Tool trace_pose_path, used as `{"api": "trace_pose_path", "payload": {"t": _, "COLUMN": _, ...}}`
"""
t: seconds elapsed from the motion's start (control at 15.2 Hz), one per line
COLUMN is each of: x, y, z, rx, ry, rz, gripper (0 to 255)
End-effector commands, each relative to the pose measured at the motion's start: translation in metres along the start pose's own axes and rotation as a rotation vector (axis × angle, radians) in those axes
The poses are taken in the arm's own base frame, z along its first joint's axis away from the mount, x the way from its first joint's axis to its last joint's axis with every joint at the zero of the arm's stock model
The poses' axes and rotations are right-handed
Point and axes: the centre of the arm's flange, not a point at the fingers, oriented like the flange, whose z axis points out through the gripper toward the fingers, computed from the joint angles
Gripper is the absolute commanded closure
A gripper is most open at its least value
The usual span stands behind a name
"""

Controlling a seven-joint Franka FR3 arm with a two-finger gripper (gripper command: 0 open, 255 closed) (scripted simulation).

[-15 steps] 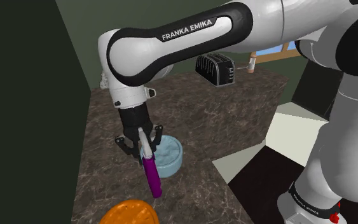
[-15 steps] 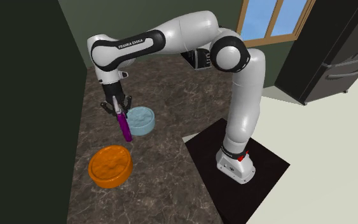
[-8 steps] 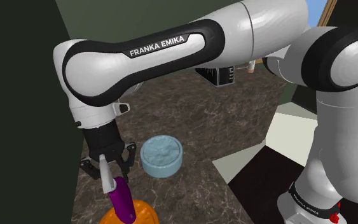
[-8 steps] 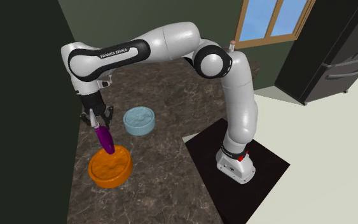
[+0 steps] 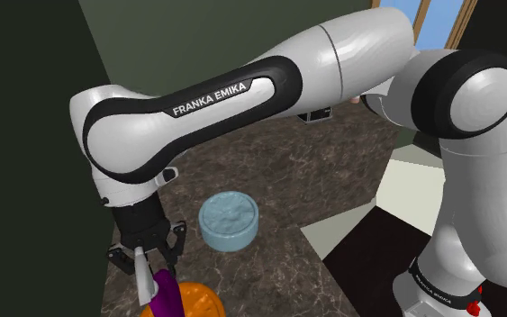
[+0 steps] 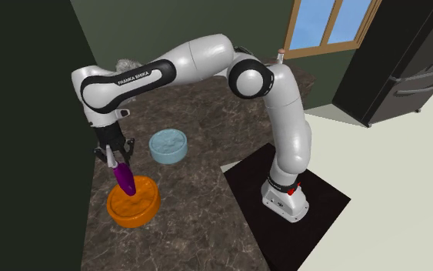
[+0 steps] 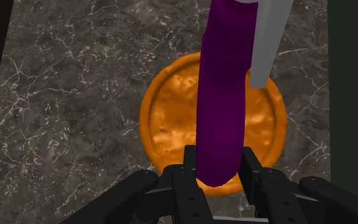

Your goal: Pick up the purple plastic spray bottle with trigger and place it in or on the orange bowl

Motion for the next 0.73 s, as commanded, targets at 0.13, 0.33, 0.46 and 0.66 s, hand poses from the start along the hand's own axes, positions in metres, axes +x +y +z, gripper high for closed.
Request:
{"api": "trace_pose_path", "payload": {"t": 0.13, "x": 0.0074, "y": -0.0004, "z": 0.0178, "rx": 0.001, "ry": 0.000, "rz": 0.000, "gripper": 255}}
{"api": "trace_pose_path", "payload": {"t": 0.33, "x": 0.0075, "y": -0.0005, "z": 0.0178, "rx": 0.001, "ry": 0.000, "rz": 0.000, "gripper": 255}}
{"api": "trace_pose_path", "payload": {"t": 0.46, "x": 0.0075, "y": -0.0005, "z": 0.0178, "rx": 0.001, "ry": 0.000, "rz": 0.000, "gripper": 255}}
{"api": "trace_pose_path", "payload": {"t": 0.66, "x": 0.0074, "y": -0.0009, "z": 0.0177, "rx": 0.001, "ry": 0.000, "rz": 0.000, "gripper": 0}}
